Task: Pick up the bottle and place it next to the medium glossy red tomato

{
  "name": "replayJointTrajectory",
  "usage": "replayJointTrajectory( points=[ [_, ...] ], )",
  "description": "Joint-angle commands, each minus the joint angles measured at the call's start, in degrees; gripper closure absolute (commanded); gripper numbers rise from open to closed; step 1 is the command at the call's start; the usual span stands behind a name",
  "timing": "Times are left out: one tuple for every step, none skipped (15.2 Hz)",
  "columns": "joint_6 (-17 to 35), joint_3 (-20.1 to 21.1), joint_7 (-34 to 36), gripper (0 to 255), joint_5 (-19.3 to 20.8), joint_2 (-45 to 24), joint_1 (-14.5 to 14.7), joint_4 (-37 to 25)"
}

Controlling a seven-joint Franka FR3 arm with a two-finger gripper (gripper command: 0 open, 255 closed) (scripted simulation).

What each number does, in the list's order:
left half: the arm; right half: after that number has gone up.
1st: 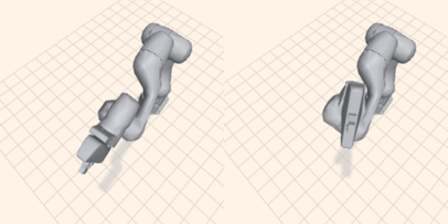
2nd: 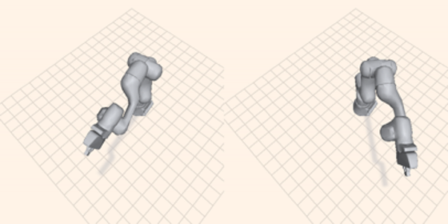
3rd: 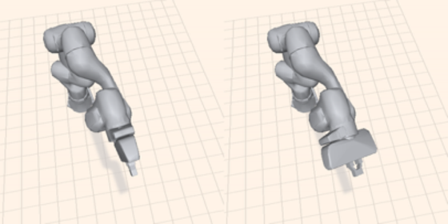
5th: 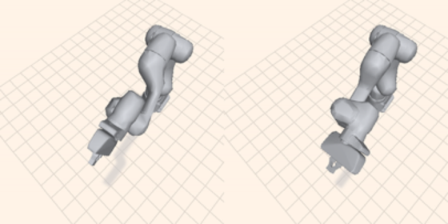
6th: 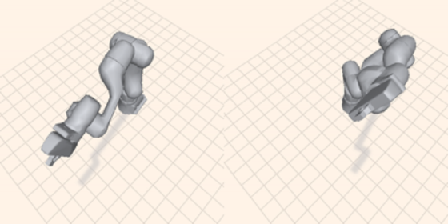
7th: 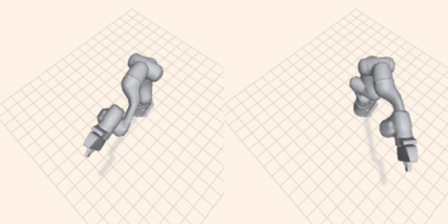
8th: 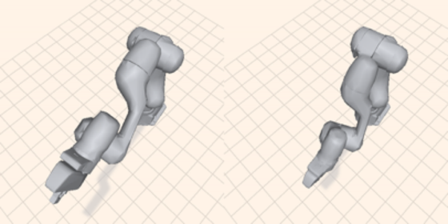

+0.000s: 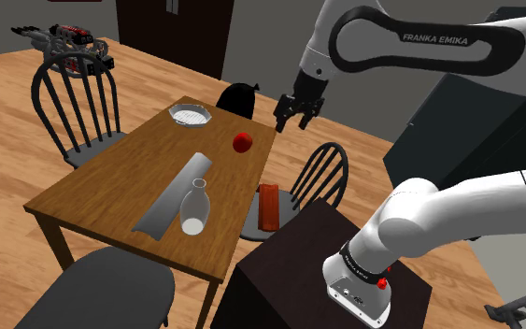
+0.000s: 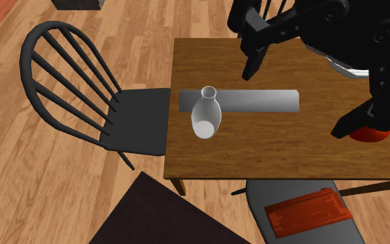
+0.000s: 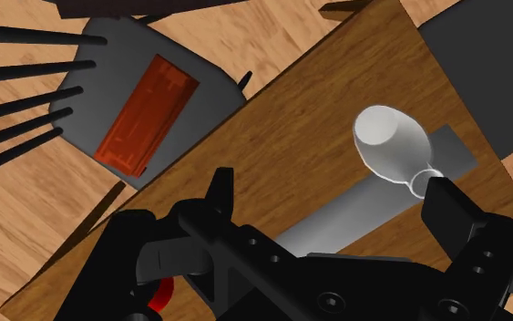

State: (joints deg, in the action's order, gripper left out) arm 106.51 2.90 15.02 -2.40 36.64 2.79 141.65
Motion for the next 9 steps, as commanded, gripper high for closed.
replayJointTrajectory(
  points=[
    [4.07,1.28,1.35,0,-0.49,-3.22,0.44,0.65],
    [5.98,1.92,2.03,0,-0.68,-4.71,0.67,1.03],
    [7.88,2.56,2.73,0,-0.85,-6.28,0.87,1.33],
    [9.78,3.20,3.43,0,-0.97,-7.92,1.07,1.53],
    [11.66,3.84,4.15,0,-1.06,-9.64,1.24,1.66],
    [13.53,4.48,4.88,0,-1.10,-11.43,1.40,1.70],
    [15.37,5.11,5.63,0,-1.08,-13.28,1.54,1.65],
    [17.19,5.73,6.41,0,-1.00,-15.20,1.67,1.52],
    [18.97,6.35,7.22,0,-0.85,-17.17,1.77,1.30]
  ],
)
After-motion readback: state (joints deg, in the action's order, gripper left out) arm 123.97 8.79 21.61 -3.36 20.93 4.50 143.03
